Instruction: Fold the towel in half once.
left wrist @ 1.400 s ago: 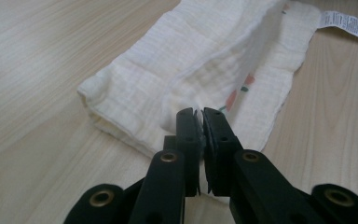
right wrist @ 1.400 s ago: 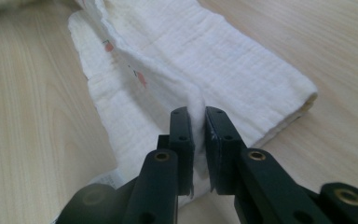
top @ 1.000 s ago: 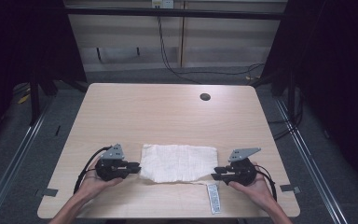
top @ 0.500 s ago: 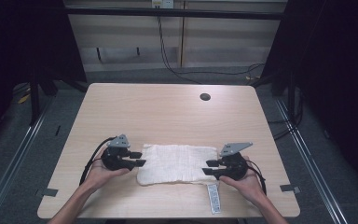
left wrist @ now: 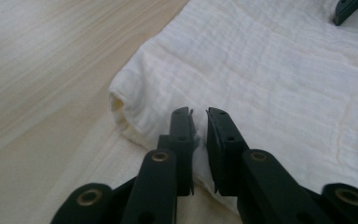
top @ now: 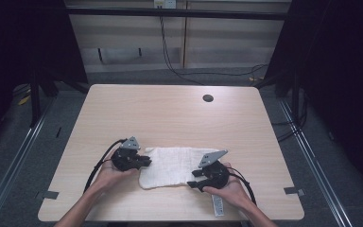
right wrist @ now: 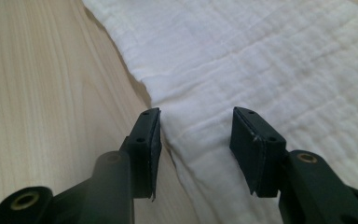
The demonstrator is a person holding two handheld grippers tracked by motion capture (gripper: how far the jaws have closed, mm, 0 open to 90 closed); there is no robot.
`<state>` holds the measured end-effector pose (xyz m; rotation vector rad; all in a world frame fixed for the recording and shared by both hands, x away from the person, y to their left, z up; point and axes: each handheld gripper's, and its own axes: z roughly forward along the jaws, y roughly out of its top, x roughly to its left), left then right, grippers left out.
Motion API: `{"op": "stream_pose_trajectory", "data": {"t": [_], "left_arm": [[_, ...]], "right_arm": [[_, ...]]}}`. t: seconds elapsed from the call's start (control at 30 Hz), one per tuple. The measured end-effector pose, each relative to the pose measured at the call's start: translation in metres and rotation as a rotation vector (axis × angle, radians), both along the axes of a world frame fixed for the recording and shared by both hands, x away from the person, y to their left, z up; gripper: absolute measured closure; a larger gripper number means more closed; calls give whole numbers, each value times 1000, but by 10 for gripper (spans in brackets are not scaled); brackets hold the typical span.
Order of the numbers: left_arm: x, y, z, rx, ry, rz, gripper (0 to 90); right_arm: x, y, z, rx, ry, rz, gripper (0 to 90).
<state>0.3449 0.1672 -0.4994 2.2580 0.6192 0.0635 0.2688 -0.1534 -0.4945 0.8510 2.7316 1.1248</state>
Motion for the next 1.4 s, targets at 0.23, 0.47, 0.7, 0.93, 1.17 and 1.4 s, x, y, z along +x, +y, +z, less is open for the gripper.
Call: {"op": "stream_pose_trajectory", "data": {"t": [0.23, 0.47, 0.7, 0.93, 1.17, 1.4], "left_arm": [[-14, 0, 2, 13, 21, -16, 875], [-19, -4, 1, -17, 71, -34, 853], [-25, -14, 5, 3, 92, -76, 745], [-10, -12, 11, -27, 55, -28, 589], [-1, 7, 19, -84, 27, 77, 526], [4, 23, 21, -124, 34, 123, 407]], "right_arm": [[-14, -5, -2, -19, -55, -2, 722], [-19, -17, 0, -18, -21, -2, 831], [-32, -31, 1, -18, 5, 5, 813], [-34, -33, 2, -5, 9, 3, 699], [-31, -13, 19, 70, -18, -10, 645], [-24, 39, 22, 113, -1, 88, 612]]}}
